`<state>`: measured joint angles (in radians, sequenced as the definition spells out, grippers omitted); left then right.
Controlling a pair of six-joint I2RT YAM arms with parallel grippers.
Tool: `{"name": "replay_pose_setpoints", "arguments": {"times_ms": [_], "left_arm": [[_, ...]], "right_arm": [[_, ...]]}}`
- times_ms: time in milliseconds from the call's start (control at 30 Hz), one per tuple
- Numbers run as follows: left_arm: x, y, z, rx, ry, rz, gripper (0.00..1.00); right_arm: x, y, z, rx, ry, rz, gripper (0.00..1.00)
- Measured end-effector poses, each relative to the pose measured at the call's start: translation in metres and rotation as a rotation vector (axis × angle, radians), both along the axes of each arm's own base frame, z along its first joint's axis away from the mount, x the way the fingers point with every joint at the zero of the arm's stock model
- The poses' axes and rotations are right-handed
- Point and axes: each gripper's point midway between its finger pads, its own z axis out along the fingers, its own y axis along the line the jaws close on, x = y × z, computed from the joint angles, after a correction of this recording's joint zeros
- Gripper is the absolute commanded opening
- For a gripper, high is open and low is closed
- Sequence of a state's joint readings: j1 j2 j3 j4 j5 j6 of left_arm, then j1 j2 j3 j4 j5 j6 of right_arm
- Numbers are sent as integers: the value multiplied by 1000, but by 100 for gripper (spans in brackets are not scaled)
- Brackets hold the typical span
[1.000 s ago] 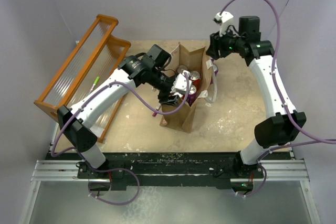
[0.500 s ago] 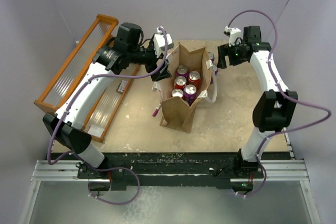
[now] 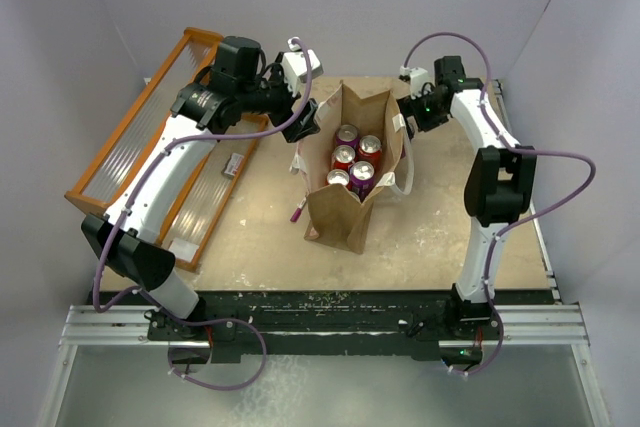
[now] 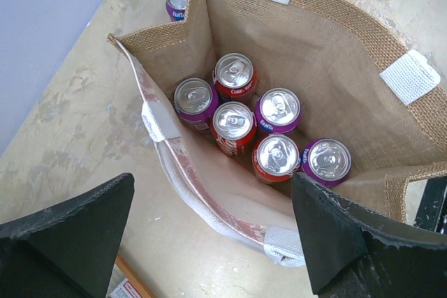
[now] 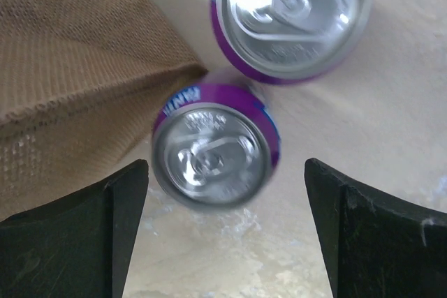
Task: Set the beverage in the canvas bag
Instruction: Pick up the drink from the center of the board.
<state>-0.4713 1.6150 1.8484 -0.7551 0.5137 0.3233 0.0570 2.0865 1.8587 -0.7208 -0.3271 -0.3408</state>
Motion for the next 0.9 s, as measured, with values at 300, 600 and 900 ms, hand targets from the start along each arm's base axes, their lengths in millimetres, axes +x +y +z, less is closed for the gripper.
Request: {"name": "replay_pose_setpoints", "arguments": {"times_ms": [300, 600, 900], "left_arm": [[5, 2, -2, 13, -6, 20, 97], [3, -2, -8, 18, -7, -19, 95], [-42, -11, -25, 31, 30, -286, 94]], "right_arm": [[8, 17, -21, 1, 22, 37, 78], [14, 18, -22, 3, 21, 37, 20], [3, -12, 54, -38, -90, -40, 0]]}}
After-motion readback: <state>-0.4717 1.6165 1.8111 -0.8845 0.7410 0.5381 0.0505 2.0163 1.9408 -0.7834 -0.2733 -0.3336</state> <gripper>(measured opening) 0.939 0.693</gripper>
